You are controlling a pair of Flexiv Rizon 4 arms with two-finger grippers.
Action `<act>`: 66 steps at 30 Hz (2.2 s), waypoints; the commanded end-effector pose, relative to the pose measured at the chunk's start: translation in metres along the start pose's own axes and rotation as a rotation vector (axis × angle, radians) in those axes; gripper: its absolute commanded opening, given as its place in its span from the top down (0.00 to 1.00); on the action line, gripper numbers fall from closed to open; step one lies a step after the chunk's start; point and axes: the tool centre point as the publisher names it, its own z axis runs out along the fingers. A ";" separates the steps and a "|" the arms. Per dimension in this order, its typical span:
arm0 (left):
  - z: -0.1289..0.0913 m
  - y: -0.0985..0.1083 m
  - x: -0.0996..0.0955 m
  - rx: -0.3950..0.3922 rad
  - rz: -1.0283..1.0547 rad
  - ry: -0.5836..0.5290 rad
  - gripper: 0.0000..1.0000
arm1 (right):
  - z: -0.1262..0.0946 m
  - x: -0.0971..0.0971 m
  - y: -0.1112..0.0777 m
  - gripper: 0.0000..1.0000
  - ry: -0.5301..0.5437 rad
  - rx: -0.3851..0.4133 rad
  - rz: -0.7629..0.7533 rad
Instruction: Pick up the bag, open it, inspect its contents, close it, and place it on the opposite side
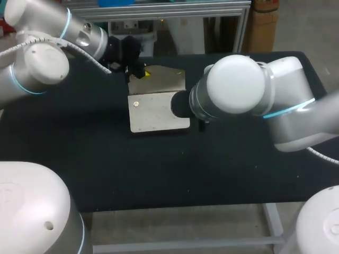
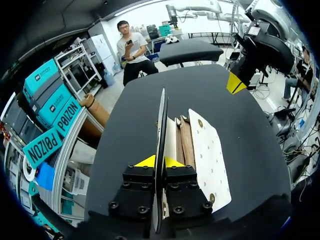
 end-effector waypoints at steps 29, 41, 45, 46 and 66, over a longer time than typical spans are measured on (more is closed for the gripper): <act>-0.016 -0.032 0.029 -0.035 -0.031 -0.077 1.00 | 0.033 -0.051 0.016 1.00 -0.081 -0.075 0.001; -0.013 -0.032 0.029 -0.016 -0.041 -0.057 1.00 | 0.051 -0.061 0.032 1.00 -0.061 -0.131 0.019; -0.012 -0.032 0.029 -0.007 -0.048 -0.049 1.00 | 0.055 -0.065 0.037 1.00 -0.060 -0.134 0.021; -0.012 -0.032 0.029 -0.002 -0.048 -0.045 1.00 | 0.057 -0.066 0.038 1.00 -0.056 -0.136 0.019; -0.015 -0.030 0.027 0.026 -0.097 -0.040 1.00 | 0.084 -0.053 0.053 1.00 0.018 -0.155 -0.003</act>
